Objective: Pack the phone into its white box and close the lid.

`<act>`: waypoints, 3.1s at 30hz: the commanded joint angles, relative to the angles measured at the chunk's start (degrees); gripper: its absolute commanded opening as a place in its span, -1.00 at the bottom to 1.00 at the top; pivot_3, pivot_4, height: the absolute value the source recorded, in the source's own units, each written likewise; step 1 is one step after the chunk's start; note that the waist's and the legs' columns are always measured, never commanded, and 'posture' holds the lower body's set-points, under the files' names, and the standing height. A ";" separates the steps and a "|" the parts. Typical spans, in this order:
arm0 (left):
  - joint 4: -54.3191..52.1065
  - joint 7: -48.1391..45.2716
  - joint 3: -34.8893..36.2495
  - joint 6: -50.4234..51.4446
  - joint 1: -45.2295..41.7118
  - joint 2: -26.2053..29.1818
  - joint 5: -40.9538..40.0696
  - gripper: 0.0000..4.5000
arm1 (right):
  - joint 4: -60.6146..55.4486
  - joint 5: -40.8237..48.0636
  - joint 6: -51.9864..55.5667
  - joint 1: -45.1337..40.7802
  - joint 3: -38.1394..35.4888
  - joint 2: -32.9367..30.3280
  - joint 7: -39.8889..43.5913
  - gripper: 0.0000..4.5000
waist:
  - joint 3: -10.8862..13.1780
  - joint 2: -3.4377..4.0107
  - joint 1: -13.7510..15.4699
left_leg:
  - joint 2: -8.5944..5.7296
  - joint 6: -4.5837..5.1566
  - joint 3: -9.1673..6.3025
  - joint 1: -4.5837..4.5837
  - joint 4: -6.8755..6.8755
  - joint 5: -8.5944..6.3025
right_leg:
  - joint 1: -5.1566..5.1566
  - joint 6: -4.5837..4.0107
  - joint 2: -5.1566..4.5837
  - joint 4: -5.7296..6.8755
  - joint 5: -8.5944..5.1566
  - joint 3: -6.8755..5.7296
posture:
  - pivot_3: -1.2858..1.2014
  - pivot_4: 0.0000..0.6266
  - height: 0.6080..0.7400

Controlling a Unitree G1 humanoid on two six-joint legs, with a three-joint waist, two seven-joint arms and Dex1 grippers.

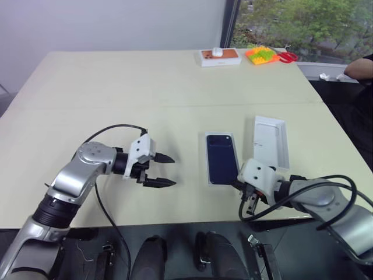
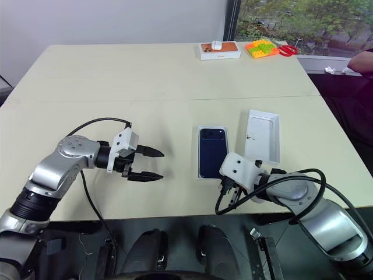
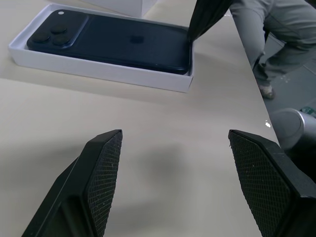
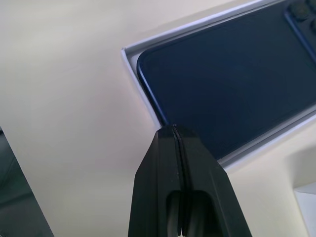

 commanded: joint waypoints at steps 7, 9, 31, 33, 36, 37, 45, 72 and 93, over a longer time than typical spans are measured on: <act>-1.78 0.53 0.97 0.19 -0.38 -0.79 -0.53 0.60 | 0.93 -1.63 -1.51 -0.88 0.74 1.05 -1.34 -1.00 | -0.01 -0.01 -0.01 | 0.00 0.00 0.00 0.03 0.01 0.00 | 0.04 0.00 0.00 0.00 0.00 0.00 | 0.03 -0.52 1.00; -1.66 0.56 1.00 0.23 -0.54 -0.94 -0.57 0.60 | 1.50 -1.92 -1.53 -1.16 0.92 1.37 -1.85 -1.00 | -0.01 -0.01 0.02 | 0.00 0.00 0.00 0.04 0.01 0.00 | 0.05 0.00 0.00 0.02 0.00 0.00 | 0.03 -0.52 1.00; 3.26 2.82 5.57 -5.06 -1.49 -2.47 0.08 0.60 | -0.64 4.57 1.33 -2.76 -13.45 0.95 0.18 -1.00 | -0.02 -0.01 0.08 | 0.00 0.00 0.00 0.13 0.06 0.00 | 0.10 -0.05 -0.01 0.12 0.04 0.01 | 0.03 -0.52 1.00; 3.98 3.17 5.54 -6.19 -1.61 -2.97 0.64 0.60 | 0.12 4.30 1.76 -2.39 -14.17 0.93 -0.44 -1.00 | -0.02 0.00 0.07 | 0.00 0.00 0.00 0.12 0.06 0.00 | 0.10 -0.18 -0.01 0.12 0.11 0.01 | 0.03 -0.52 1.00; 5.44 3.88 5.07 -7.73 -2.32 -3.55 2.05 0.60 | 1.40 3.61 2.79 -2.07 -14.57 0.63 -1.54 -1.00 | -0.02 -0.01 0.05 | 0.00 0.00 0.01 0.13 0.06 0.00 | 0.10 -0.18 -0.01 0.13 0.12 0.01 | 0.03 -0.52 1.00; 5.89 3.89 4.98 -7.97 -2.57 -3.72 2.33 0.60 | 1.59 3.59 3.05 -2.05 -14.62 0.59 -1.75 -1.00 | -0.02 -0.01 0.05 | 0.00 0.00 0.01 0.13 0.06 0.00 | 0.10 -0.18 0.00 0.14 0.12 0.01 | 0.03 -0.52 1.00; 6.58 3.52 4.58 -8.72 -3.52 -5.36 2.70 0.62 | 5.29 5.26 9.61 -4.86 -16.91 3.29 -4.94 -0.22 | -0.03 0.00 0.04 | 0.00 0.01 0.02 0.16 0.09 0.01 | 0.11 -0.20 -0.01 0.20 0.13 0.03 | 0.03 -0.52 1.00; 10.89 -1.75 -0.21 -15.57 -5.61 -10.39 6.18 0.62 | 45.64 -1.06 36.86 -41.83 -26.14 30.09 -36.53 0.43 | -0.09 0.06 -1.09 | 0.06 0.07 0.08 0.20 -0.01 0.04 | 0.05 -0.32 0.01 0.33 0.21 0.13 | 0.03 -0.52 1.00; 9.69 -0.48 0.46 -15.07 -4.10 -10.47 5.94 0.62 | 48.59 9.00 36.86 -46.05 -22.51 28.27 -41.82 0.43 | -0.09 0.08 -1.44 | 0.17 0.08 0.10 0.17 -0.01 0.05 | 0.02 -0.32 0.06 0.32 0.22 0.13 | 0.03 -0.52 1.00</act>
